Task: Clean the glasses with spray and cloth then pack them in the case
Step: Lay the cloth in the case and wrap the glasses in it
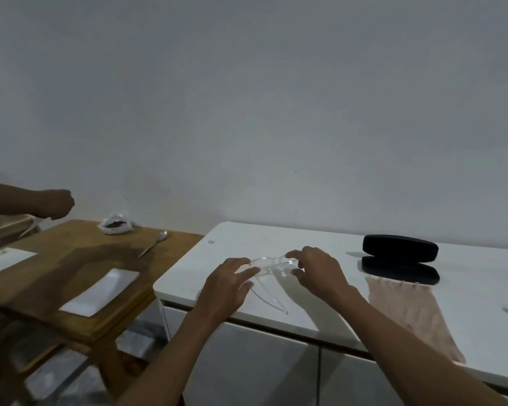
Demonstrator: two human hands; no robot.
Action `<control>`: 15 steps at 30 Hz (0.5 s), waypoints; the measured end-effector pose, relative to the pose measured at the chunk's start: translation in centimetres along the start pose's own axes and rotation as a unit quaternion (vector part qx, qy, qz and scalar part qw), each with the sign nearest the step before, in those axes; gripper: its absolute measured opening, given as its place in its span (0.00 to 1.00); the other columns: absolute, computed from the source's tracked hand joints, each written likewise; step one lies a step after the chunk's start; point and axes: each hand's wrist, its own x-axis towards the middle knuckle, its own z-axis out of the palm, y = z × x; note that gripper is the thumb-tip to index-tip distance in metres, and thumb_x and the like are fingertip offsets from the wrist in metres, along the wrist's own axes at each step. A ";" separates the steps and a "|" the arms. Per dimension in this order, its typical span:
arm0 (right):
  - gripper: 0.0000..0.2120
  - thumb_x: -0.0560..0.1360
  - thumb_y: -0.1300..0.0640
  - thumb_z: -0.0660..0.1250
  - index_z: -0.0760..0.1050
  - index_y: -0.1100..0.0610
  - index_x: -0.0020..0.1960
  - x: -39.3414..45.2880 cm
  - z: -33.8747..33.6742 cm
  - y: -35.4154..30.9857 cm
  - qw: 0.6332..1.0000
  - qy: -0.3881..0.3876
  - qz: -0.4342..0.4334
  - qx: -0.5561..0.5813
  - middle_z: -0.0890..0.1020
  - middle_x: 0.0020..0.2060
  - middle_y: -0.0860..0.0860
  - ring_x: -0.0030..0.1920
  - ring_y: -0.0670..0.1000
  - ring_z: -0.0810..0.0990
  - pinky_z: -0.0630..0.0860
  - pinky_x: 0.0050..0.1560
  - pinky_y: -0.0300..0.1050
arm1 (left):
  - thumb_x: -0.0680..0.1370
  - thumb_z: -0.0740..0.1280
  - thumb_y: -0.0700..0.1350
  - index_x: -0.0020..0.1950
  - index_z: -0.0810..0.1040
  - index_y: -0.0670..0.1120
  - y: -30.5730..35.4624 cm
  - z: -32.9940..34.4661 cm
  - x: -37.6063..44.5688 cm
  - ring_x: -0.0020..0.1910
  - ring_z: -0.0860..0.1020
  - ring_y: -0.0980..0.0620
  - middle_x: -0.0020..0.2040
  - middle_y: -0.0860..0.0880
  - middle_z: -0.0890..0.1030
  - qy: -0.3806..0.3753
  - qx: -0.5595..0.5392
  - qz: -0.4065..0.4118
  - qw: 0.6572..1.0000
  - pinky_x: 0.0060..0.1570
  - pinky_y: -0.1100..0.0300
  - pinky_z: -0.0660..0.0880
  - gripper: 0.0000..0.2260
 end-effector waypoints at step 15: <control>0.08 0.79 0.58 0.69 0.84 0.51 0.55 1.0 0.9 1.1 0.983 0.147 0.049 0.100 0.85 0.50 0.49 0.54 0.54 0.80 0.77 0.47 0.51 | 0.76 0.74 0.34 0.53 0.86 0.40 0.0 1.7 2.0 0.49 0.85 0.51 0.50 0.47 0.88 0.159 -0.118 -0.121 0.973 0.51 0.54 0.83 0.07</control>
